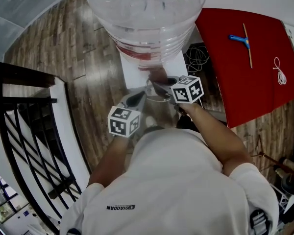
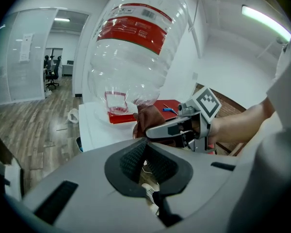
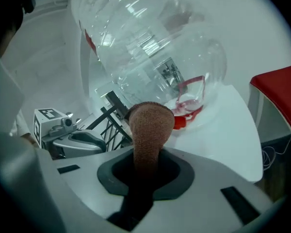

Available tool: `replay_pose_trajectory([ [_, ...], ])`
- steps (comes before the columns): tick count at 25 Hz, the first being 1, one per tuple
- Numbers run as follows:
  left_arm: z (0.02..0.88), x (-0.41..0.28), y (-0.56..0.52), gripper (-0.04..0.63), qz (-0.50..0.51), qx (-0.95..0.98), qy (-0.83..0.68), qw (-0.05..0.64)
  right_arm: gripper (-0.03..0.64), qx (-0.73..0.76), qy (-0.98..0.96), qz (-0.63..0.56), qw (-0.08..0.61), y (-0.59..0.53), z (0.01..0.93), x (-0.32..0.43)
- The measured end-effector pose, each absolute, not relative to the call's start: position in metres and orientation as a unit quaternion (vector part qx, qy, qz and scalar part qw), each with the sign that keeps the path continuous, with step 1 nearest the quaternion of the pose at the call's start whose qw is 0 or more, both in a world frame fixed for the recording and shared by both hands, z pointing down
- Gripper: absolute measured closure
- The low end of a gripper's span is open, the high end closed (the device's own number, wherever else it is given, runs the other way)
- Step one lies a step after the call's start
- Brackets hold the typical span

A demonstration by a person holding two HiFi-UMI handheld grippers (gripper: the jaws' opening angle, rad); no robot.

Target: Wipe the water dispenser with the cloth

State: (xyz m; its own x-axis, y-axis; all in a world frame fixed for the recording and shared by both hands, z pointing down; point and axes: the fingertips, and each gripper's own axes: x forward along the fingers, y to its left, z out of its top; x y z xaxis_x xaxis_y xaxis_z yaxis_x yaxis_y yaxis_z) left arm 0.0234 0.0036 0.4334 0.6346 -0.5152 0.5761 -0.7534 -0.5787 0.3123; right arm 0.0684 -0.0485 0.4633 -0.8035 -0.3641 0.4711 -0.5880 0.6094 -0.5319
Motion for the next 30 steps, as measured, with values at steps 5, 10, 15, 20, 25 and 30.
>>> replay_pose_trajectory([
  [5, 0.434, 0.044, -0.005, 0.606, 0.226, 0.868, -0.351, 0.269, 0.558, 0.29, -0.871, 0.364, 0.155, -0.054, 0.469, 0.104],
  [10, 0.432, 0.071, -0.013, 0.606, 0.229, 0.873, -0.34, 0.264, 0.558, 0.3, -0.863, 0.377, 0.154, -0.055, 0.473, 0.136],
  [15, 0.43, 0.095, -0.023, 0.606, 0.234, 0.876, -0.332, 0.26, 0.558, 0.314, -0.857, 0.384, 0.143, -0.062, 0.471, 0.167],
  [20, 0.432, 0.117, -0.037, 0.606, 0.241, 0.878, -0.329, 0.251, 0.558, 0.321, -0.85, 0.396, 0.132, -0.07, 0.472, 0.2],
  [25, 0.432, 0.143, -0.042, 0.606, 0.245, 0.878, -0.33, 0.246, 0.558, 0.319, -0.847, 0.411, 0.11, -0.08, 0.465, 0.223],
  [30, 0.434, 0.157, -0.044, 0.606, 0.252, 0.872, -0.339, 0.247, 0.558, 0.31, -0.845, 0.424, 0.1, -0.092, 0.46, 0.234],
])
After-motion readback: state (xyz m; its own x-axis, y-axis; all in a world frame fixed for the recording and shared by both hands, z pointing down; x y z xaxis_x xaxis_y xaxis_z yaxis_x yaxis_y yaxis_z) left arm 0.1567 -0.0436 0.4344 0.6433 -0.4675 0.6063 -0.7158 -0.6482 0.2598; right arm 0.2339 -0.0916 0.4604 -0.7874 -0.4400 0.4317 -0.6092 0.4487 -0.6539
